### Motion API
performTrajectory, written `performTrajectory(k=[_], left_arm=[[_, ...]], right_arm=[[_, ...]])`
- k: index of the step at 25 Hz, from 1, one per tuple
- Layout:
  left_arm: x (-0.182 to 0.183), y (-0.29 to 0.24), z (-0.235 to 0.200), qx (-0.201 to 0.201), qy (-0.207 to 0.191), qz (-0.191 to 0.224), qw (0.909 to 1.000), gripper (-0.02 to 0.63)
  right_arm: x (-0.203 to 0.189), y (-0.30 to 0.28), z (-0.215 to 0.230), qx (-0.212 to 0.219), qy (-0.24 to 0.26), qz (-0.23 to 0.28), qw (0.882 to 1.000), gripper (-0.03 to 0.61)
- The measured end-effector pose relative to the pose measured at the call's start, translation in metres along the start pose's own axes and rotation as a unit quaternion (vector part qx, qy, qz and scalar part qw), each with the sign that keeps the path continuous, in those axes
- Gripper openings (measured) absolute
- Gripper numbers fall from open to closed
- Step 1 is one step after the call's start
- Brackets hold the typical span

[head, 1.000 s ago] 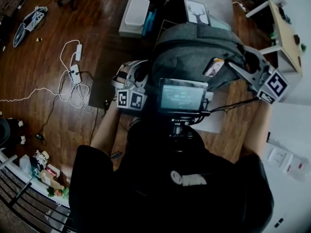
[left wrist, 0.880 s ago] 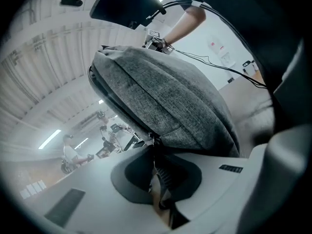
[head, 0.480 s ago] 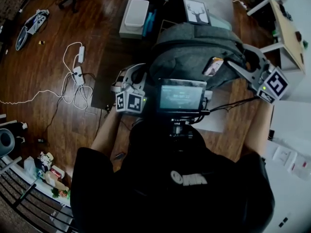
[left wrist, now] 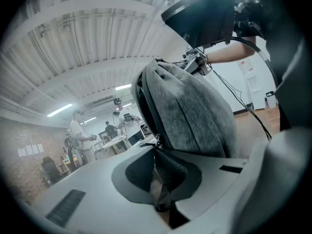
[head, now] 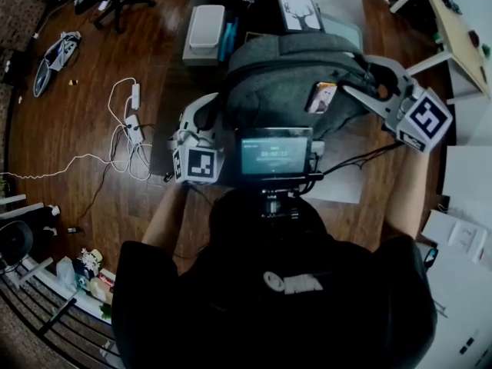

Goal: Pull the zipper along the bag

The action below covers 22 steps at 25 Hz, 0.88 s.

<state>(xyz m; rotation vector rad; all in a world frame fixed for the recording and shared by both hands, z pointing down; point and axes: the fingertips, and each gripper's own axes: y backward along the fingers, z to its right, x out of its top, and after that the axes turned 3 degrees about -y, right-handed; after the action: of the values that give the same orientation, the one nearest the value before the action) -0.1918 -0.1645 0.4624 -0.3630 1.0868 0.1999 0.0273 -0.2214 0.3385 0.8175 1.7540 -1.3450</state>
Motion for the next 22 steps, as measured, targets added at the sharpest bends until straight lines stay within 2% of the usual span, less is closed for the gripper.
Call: performTrajectory(k=[4, 9, 19, 22], left_arm=[[0.015, 0.001, -0.02, 0.008, 0.032, -0.009, 0.9994, 0.009], [0.044, 0.005, -0.036, 0.024, 0.031, -0.013, 0.9991, 0.011], [0.111, -0.001, -0.052, 0.053, -0.019, 0.011, 0.9983, 0.018], [0.129, -0.004, -0.049, 0.051, -0.062, 0.013, 0.9967, 0.018]], right_arm=[[0.006, -0.011, 0.002, 0.001, 0.002, 0.009, 1.0, 0.225], [0.009, -0.009, 0.002, -0.001, 0.001, 0.012, 1.0, 0.225], [0.009, -0.006, 0.004, -0.017, 0.002, 0.027, 0.999, 0.229], [0.006, -0.001, 0.004, -0.02, 0.007, 0.03, 0.999, 0.229]])
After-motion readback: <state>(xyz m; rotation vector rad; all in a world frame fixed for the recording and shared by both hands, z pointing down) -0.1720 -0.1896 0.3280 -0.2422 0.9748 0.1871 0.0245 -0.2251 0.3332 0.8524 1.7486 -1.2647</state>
